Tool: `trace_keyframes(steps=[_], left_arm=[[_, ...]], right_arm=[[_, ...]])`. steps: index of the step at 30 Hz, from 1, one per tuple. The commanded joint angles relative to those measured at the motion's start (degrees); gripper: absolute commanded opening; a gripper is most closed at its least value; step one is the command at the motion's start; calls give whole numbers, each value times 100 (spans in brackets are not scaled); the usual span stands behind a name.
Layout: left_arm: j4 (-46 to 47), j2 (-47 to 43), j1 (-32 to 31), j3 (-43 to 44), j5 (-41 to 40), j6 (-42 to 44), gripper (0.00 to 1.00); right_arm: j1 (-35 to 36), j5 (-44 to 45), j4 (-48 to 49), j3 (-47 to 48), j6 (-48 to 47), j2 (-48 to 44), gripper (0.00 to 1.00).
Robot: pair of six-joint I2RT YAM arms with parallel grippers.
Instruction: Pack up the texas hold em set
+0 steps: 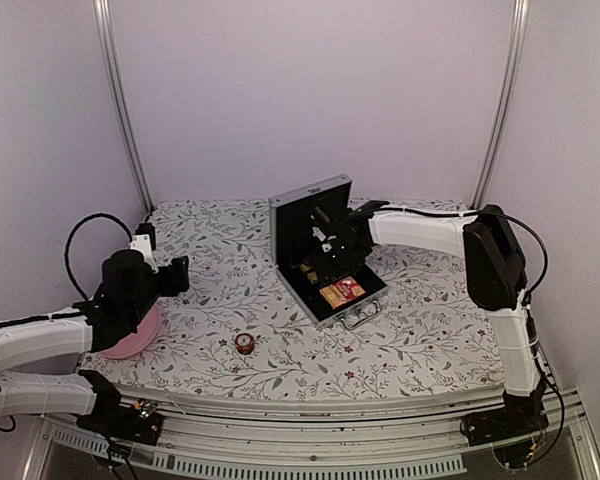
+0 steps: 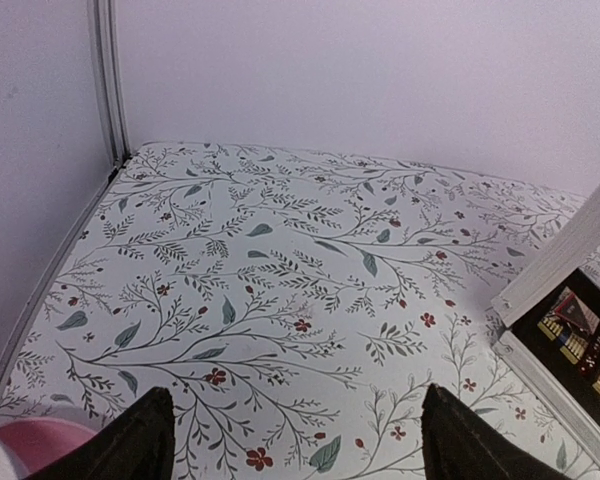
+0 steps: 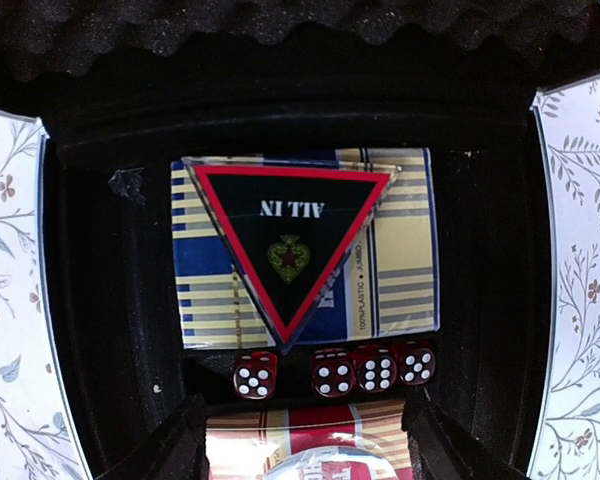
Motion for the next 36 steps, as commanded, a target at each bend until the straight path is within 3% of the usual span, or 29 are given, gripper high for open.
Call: trace_keyframes(steps=[1,18,36], left_arm=[[32,61,80,139,-48,31,85],[23,50,80,141,-42,29,85],[5,10,86,145,-58,36,86]], right_arm=[[24,193,-179,129,-177,82,69],[33,289,-319,363,-330,417,86],[8,1054,-634,475,-8,544,88]])
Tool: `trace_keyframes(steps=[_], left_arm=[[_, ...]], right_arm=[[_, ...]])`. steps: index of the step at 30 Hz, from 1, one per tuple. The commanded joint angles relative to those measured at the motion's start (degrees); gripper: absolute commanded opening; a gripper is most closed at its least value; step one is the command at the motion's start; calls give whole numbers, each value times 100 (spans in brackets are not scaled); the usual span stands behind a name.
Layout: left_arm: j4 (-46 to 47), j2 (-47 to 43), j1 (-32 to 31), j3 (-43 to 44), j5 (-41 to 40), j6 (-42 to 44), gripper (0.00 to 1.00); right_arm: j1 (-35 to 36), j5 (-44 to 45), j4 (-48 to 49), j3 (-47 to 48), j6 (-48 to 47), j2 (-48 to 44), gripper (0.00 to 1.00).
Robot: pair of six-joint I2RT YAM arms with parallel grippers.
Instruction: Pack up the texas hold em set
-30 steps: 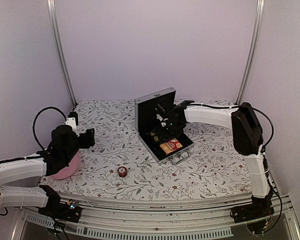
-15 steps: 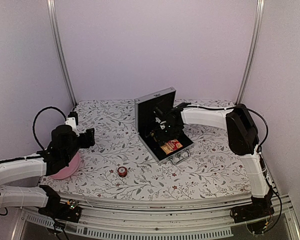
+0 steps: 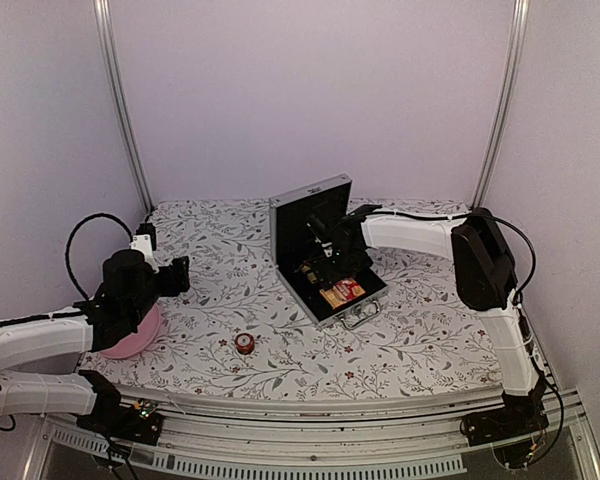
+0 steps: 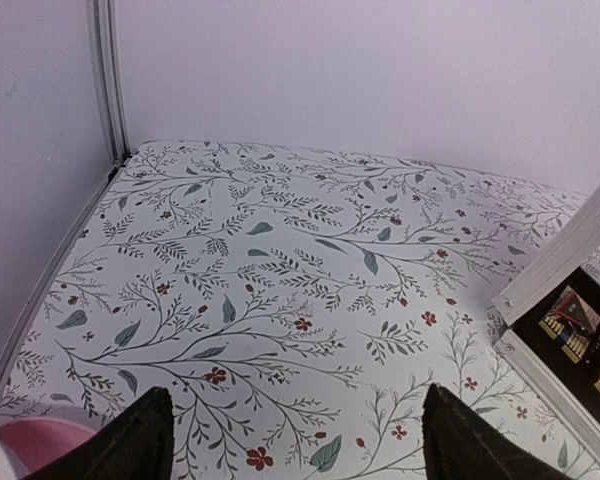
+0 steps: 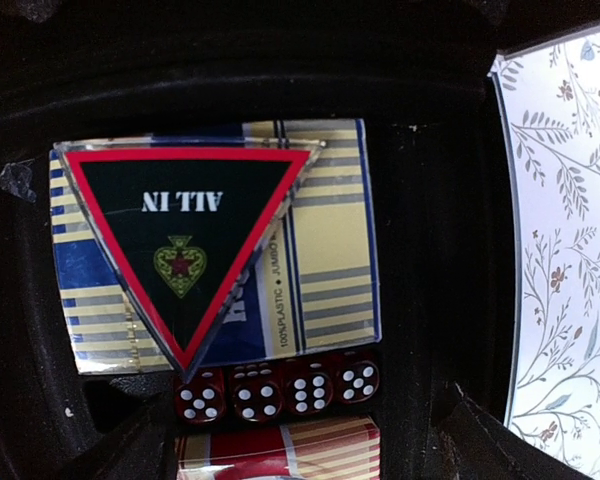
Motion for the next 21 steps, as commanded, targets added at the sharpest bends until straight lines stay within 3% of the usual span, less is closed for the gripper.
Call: trace_keyframes(steps=[1,14,21], left_arm=[[6,-33,87,132,-61,34,86],[-11,-96,87,116,-71,47,86],[-89,-240,87,114,-108,47,86]], right_arm=[[-6,279,-202,153,148,142,88],[-124,347,-223,154,372,141,88],[-124,-347,54,144,7,-21,91]])
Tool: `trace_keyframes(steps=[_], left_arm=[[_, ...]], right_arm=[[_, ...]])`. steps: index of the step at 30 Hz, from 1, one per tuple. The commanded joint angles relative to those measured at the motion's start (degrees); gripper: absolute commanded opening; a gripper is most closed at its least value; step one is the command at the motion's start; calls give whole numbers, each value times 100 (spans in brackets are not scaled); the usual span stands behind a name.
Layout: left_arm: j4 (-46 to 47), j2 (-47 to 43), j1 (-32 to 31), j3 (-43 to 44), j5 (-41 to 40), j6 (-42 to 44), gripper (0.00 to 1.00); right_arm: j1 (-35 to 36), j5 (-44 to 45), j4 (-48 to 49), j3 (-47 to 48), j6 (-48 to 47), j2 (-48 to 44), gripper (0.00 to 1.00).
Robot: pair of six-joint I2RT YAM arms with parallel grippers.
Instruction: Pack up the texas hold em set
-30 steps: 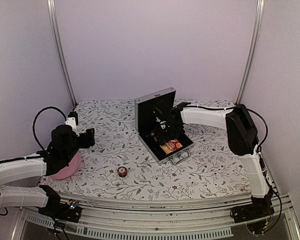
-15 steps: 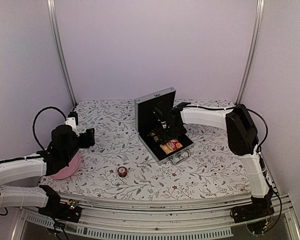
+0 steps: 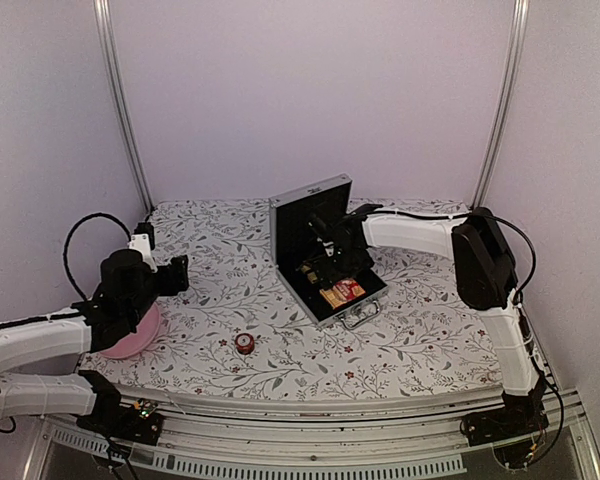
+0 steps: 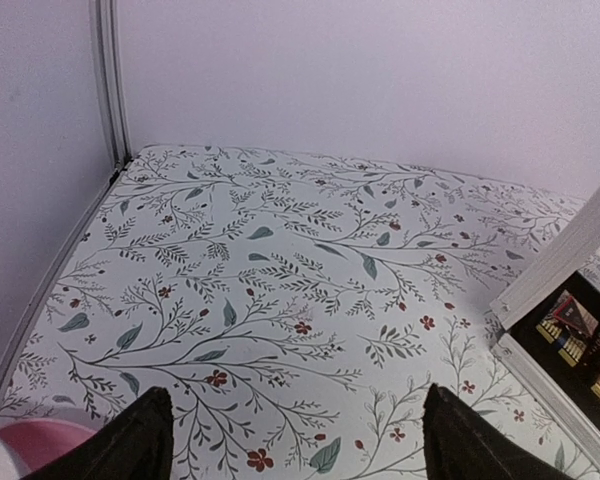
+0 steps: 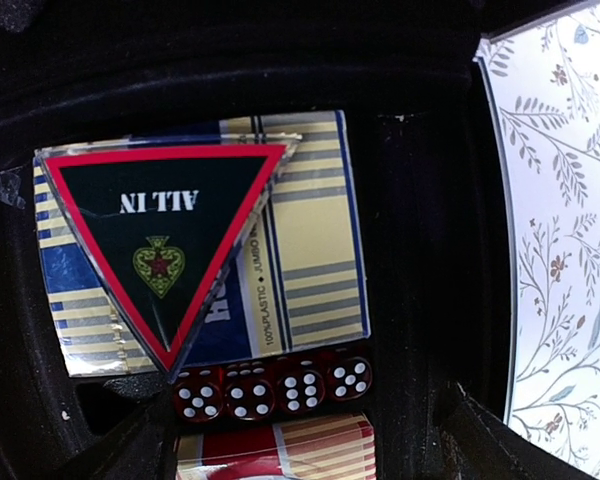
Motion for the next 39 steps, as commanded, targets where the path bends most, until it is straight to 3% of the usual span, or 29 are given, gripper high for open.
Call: trace_keyframes(steps=[1,13,22,26,34,39], left_arm=[[-38,-184,87,98,-106,42,86],[226,-288,87,-124,-110,108,86],[333,-389,87,-196,-49,188,86],[-190,-399,84,60,247,40,85],[-2353,-240,-42,783,1121,-880,79],[-3387,303,-621,1246,1468,-1514,77]], right_arm=[[-50,-479,175,143,-279,-90,92],[49,-1229,847,-58,-966,-1005,97],[61,-1298,1615,-1808,-910,-2609,96],[37,-1306,1919,-2647,-786,-3397,96],[-266,-1578,2682,-4181,-439,-4453,96],[-299,-1522,2902,-4651,-180,-4664,95]])
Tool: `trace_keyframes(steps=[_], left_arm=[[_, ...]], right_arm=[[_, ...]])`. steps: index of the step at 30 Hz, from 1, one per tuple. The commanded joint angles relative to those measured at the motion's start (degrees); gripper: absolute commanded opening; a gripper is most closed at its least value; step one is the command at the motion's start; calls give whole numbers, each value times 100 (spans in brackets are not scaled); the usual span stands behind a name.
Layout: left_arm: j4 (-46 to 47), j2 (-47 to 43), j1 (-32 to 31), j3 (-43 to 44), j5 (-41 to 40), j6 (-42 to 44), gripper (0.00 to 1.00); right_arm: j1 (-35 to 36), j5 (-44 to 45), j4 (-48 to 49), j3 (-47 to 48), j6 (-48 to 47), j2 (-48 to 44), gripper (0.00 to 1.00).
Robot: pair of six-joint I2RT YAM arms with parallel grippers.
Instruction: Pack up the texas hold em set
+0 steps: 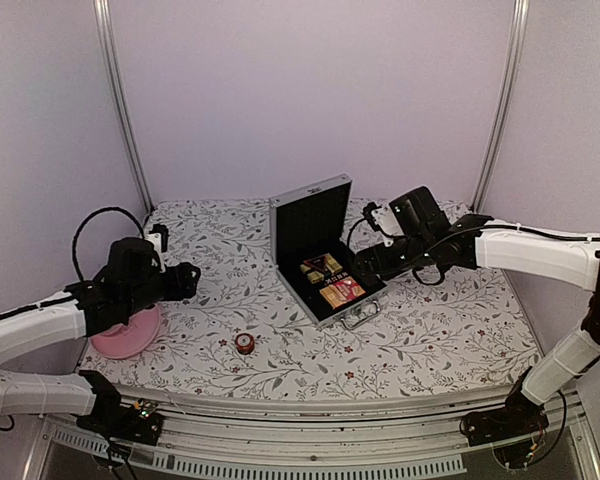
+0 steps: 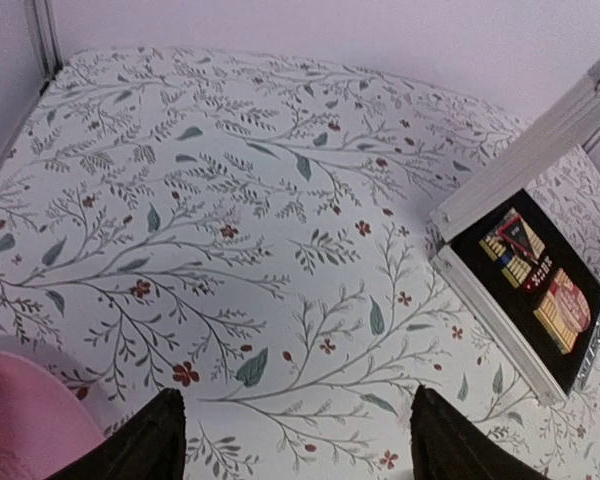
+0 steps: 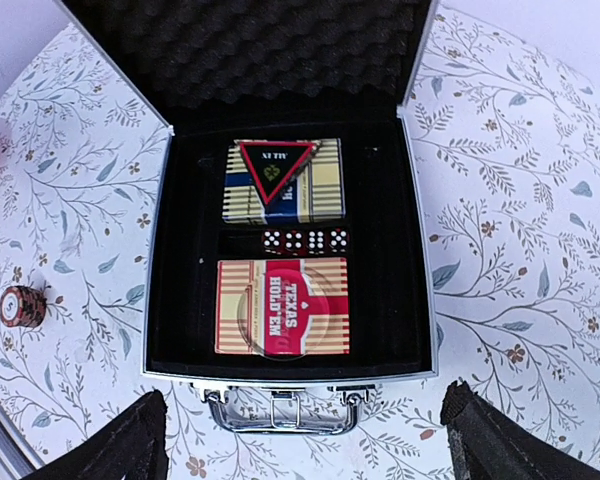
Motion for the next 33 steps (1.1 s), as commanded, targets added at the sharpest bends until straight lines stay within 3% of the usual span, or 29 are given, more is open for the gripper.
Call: trace_keyframes(steps=[1,5,10,18,25,33], left_arm=[[-1399,511,-652,477,430,-781,77],[-1921,1168,-1485,955,163,-1319,77],[-1893,2025,-1921,1285,535,-1584,78],[-1577,2986,-2228,1703,1103,-1211,82],[-2160,3385,-2419,1982,845,-1171,81],[-2865,3771,-2734,2284,320,-1224,73]], right_arm=[[-52,74,410,-340,376,-236,95],[-254,96,435,-587,802,-363,95],[-288,194,527,-788,993,-503,95],[-358,299,557,-942,1099,-495,95],[-407,282,674,-1119,1143,-521,96],[-459,196,722,-1149,1259,-473,96]])
